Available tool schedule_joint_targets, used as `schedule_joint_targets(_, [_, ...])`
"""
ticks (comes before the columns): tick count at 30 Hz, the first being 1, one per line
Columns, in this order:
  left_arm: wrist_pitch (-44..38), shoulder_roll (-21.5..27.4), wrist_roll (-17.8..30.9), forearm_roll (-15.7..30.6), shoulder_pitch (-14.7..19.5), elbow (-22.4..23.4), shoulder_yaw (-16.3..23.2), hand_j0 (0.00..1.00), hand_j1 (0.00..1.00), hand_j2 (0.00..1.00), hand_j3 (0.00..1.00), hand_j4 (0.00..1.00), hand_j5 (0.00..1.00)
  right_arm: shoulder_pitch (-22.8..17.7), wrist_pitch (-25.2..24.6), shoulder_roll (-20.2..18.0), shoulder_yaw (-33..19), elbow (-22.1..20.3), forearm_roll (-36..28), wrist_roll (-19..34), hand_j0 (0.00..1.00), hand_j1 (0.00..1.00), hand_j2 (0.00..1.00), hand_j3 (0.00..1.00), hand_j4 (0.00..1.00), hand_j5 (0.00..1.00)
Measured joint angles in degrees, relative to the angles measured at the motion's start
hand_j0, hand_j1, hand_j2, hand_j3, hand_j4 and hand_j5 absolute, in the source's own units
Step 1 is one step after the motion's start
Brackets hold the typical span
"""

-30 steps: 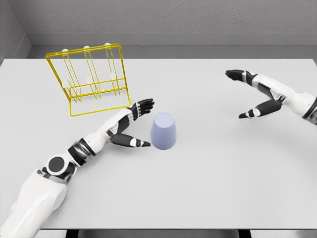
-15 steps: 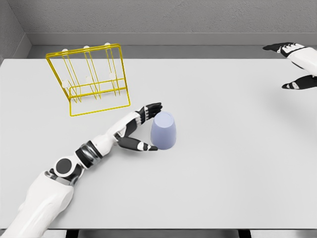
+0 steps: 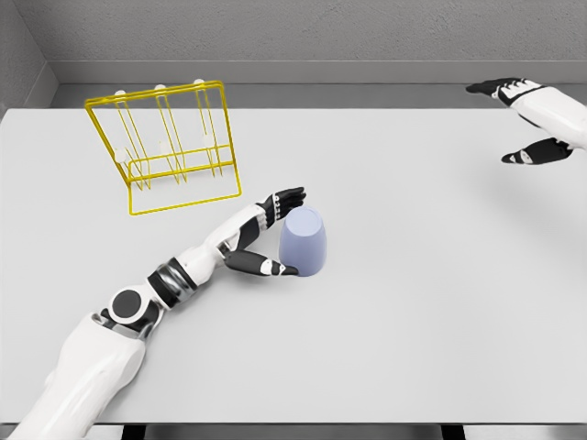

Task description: Place the cup on the cup holder with both arms

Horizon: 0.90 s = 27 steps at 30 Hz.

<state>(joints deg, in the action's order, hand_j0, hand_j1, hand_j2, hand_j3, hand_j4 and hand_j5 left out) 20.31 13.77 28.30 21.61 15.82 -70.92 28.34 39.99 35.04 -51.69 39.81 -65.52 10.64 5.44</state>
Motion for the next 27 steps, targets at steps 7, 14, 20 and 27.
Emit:
schedule_joint_targets(7, [-0.15,-1.16,0.0,-0.84,0.97,0.28,0.12,1.0,1.0,1.0,1.0,1.0,1.0,0.09,0.0,0.56,-0.01,0.21,0.02,-0.01,1.0,1.0,1.0,1.0,1.0,1.0])
schedule_joint_targets(14, [-0.17,-1.95,0.0,-1.35,0.97,0.93,0.13,1.0,1.0,1.0,1.0,1.0,1.0,0.09,0.0,0.69,-0.02,0.31,0.02,-0.01,1.0,1.0,1.0,1.0,1.0,1.0])
schedule_joint_targets(20, [-0.18,-2.29,0.0,-1.62,0.97,1.06,0.14,1.0,1.0,1.0,1.0,1.0,1.0,0.35,0.0,0.71,-0.31,1.32,-0.06,0.01,1.0,1.0,1.0,1.0,1.0,1.0])
schedule_joint_targets(27, [-0.2,-2.49,0.0,-2.3,0.97,1.03,0.22,0.9,0.9,0.9,0.9,0.9,0.9,0.35,0.0,1.71,-0.2,1.84,0.08,0.07,1.0,1.0,1.0,1.0,1.0,1.0])
